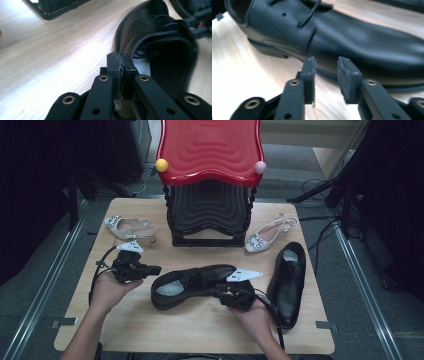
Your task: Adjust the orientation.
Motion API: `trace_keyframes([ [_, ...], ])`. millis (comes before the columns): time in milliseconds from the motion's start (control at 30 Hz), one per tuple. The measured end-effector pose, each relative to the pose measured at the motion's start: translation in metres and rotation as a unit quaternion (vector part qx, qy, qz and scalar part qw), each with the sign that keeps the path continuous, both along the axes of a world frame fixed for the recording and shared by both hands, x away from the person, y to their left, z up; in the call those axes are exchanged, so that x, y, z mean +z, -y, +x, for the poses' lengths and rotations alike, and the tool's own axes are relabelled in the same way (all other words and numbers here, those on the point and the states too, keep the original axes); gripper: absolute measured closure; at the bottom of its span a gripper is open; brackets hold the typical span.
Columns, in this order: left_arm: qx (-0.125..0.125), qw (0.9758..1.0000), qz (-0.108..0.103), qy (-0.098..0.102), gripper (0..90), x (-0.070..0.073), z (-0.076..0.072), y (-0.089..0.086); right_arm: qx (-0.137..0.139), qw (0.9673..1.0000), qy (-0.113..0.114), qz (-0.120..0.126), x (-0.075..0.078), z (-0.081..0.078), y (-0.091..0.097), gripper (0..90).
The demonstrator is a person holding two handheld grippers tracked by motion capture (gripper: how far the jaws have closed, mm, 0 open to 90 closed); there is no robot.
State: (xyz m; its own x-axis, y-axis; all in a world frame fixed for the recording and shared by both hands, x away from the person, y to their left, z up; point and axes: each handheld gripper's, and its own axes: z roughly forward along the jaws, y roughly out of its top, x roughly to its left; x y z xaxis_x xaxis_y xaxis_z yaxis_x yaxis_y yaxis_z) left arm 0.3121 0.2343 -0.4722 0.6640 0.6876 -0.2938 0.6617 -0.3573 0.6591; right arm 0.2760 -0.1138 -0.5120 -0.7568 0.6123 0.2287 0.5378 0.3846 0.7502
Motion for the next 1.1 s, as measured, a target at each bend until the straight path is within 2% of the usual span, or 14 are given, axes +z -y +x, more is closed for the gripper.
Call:
trace_keyframes([
  [33, 0.000, 1.0000, 0.005, -0.004, 88.9, -0.006, 0.003, 0.005, 0.011, 0.9999, -0.001, -0.011, -0.002, -0.001, -0.005, 84.6],
  [67, 0.000, 1.0000, 0.005, -0.004, 88.9, -0.006, 0.003, 0.005, 0.017, 0.9997, -0.001, -0.015, -0.003, -0.002, -0.008, 88.9],
  [133, -0.004, 0.9999, 0.007, -0.006, 88.9, -0.011, 0.005, 0.009, 0.021, 0.9996, -0.002, -0.017, -0.004, -0.003, -0.010, 90.0],
  [200, -0.005, 0.9999, 0.012, -0.009, 88.9, -0.015, 0.007, 0.014, 0.027, 0.9995, -0.015, -0.012, -0.006, -0.001, -0.017, 90.0],
  [300, -0.003, 0.9999, 0.013, -0.011, 89.3, -0.017, 0.006, 0.014, 0.029, 0.9993, -0.021, -0.011, -0.007, -0.001, -0.021, 90.0],
  [433, 0.000, 0.9999, -0.001, -0.017, 89.4, -0.018, 0.002, 0.009, 0.030, 0.9993, -0.016, -0.015, -0.007, 0.001, -0.025, 90.0],
  [933, 0.010, 0.9996, -0.012, -0.023, 89.2, -0.020, -0.015, 0.004, 0.033, 0.9991, -0.021, -0.018, -0.009, 0.011, -0.032, 90.0],
  [1100, 0.009, 0.9996, -0.009, -0.024, 89.2, -0.020, -0.022, 0.005, 0.037, 0.9989, -0.021, -0.020, -0.010, 0.013, -0.037, 90.0],
])
